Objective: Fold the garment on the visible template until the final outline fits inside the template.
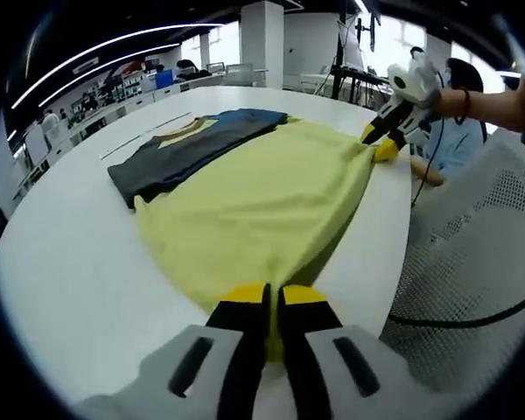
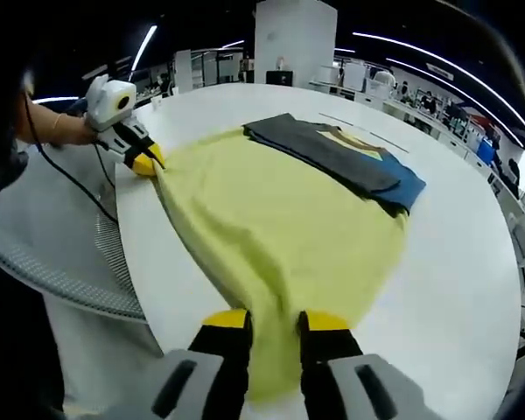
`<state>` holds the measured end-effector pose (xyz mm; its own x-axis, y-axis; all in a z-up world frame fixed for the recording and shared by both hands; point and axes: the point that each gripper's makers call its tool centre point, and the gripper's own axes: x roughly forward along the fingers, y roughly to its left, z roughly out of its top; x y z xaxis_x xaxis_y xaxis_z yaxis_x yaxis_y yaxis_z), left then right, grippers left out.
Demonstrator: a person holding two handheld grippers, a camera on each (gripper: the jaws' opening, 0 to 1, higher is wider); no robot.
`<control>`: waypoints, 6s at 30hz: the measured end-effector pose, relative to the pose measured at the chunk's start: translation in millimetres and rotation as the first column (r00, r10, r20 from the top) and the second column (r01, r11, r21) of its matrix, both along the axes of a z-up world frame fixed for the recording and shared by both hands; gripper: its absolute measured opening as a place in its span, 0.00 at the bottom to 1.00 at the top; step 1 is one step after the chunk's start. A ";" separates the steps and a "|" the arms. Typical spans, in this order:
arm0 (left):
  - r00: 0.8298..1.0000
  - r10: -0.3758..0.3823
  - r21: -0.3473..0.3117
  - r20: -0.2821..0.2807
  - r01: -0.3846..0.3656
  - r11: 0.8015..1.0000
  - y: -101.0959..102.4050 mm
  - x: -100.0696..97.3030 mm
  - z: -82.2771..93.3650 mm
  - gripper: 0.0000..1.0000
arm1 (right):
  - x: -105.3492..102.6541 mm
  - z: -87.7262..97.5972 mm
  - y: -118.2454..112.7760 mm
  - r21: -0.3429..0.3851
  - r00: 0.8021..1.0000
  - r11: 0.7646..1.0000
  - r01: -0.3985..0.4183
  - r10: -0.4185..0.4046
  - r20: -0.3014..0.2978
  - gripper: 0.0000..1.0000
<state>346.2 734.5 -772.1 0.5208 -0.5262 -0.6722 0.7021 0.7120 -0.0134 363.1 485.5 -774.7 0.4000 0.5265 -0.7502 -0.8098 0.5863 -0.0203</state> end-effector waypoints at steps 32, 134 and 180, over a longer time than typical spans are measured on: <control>0.993 -0.034 -0.010 -0.111 0.033 0.999 -4.0 -44.6 13.4 0.00 | -38.7 9.0 2.2 0.014 0.997 0.999 -0.040 0.041 -0.061 0.00; 0.864 0.273 0.039 0.423 -0.318 0.947 16.4 164.5 162.3 0.00 | 149.3 141.6 17.3 -0.304 0.932 0.953 0.003 0.107 0.346 0.00; 0.905 0.288 0.161 0.312 -0.350 0.923 33.8 241.3 35.2 0.00 | 231.0 23.2 29.8 -0.302 0.987 0.951 -0.066 0.107 0.118 0.00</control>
<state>587.5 768.3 -736.9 0.8176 -0.1641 -0.5520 0.3900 0.8630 0.3210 594.0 515.3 -751.5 0.4685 0.3256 -0.8213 -0.8355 0.4654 -0.2920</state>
